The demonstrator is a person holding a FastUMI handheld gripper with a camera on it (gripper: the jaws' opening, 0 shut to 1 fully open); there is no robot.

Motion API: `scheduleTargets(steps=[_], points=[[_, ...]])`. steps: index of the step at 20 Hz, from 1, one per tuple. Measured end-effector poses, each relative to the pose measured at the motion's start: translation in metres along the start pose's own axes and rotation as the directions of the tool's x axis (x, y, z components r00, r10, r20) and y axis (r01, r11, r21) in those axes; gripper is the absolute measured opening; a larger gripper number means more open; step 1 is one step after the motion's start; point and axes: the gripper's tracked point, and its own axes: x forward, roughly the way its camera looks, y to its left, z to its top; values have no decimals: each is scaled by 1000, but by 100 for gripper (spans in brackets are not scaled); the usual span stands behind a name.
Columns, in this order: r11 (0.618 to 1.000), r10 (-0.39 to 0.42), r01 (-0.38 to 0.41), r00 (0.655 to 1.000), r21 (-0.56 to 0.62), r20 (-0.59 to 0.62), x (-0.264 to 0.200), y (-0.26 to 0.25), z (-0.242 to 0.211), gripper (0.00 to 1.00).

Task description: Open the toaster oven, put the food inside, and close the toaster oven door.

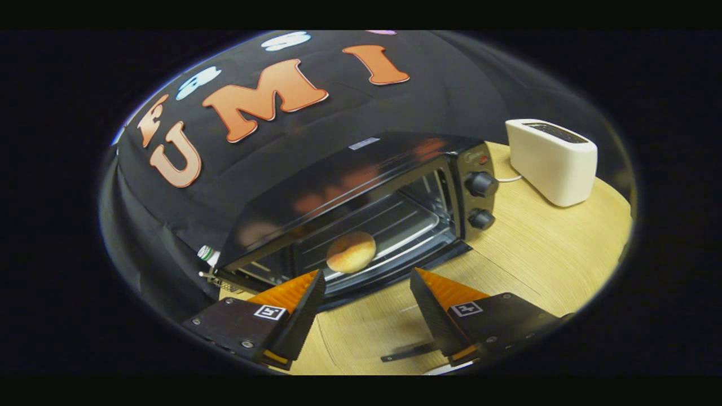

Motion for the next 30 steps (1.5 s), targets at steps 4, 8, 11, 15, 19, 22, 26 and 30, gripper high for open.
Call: scheduleTargets(steps=[4,8,11,15,19,22,26,30], points=[[998,-29,28,1000,-50,-11,-31,-26,-19,91],[988,-43,30,995,-149,-89,-56,-58,-51,91],[974,-44,8,987,-227,-156,-70,-77,-79,93],[954,-36,-35,972,-299,-230,-74,-96,-109,95],[939,-32,-70,957,-336,-288,-60,-103,-124,95],[926,-27,-102,943,-364,-331,-51,-98,-139,96],[906,-15,-124,946,-405,-324,-39,-88,-137,97],[881,-37,-127,942,-456,-334,-35,-85,-139,98]])
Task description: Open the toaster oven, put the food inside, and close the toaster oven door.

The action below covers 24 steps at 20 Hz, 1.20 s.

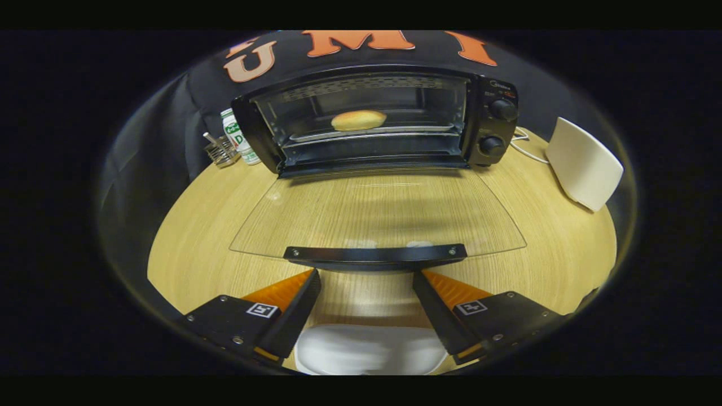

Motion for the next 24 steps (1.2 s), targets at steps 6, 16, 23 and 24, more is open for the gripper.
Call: scheduleTargets(steps=[6,16,23,24], points=[[1000,24,-23,998,-19,60,-25,3,27,99],[989,-6,43,968,-141,251,-34,4,140,99],[991,-53,86,953,-99,298,-18,-2,203,99],[991,-60,94,951,-98,303,-15,-3,211,99]])
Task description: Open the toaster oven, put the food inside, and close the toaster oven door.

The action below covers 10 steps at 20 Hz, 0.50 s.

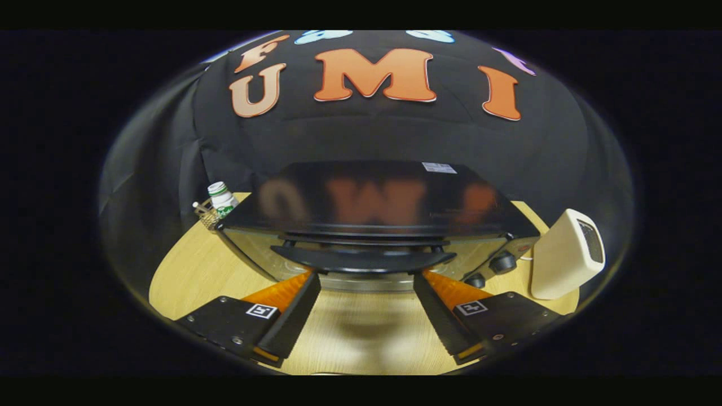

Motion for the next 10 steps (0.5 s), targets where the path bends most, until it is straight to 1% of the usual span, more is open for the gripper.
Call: scheduleTargets(steps=[1,2,3,5,7,10], points=[[1000,-15,15,1000,10,-26,3,-3,-2,99],[1000,-3,4,999,31,-50,1,0,-7,98],[999,9,-7,999,37,-48,-4,3,-7,99],[1000,-1,1,1000,-3,-21,-12,2,-8,99],[999,4,-4,1000,-35,7,-29,4,-6,99],[999,7,-4,997,-38,73,-60,3,6,99]])
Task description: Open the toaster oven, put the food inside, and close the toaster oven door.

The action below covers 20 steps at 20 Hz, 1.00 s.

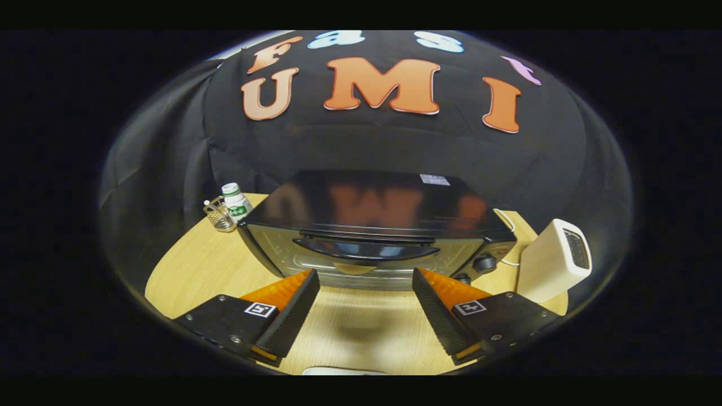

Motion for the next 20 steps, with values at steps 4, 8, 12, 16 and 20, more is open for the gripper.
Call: scheduleTargets(steps=[4,8,12,16,20], points=[[999,-10,5,993,44,118,-46,-14,31,99],[995,-53,31,969,92,242,-100,-37,66,99],[988,-110,57,918,147,381,-153,-64,100,98],[980,-180,109,849,169,497,-205,-97,124,98],[966,-258,207,767,155,588,-253,-126,142,98]])
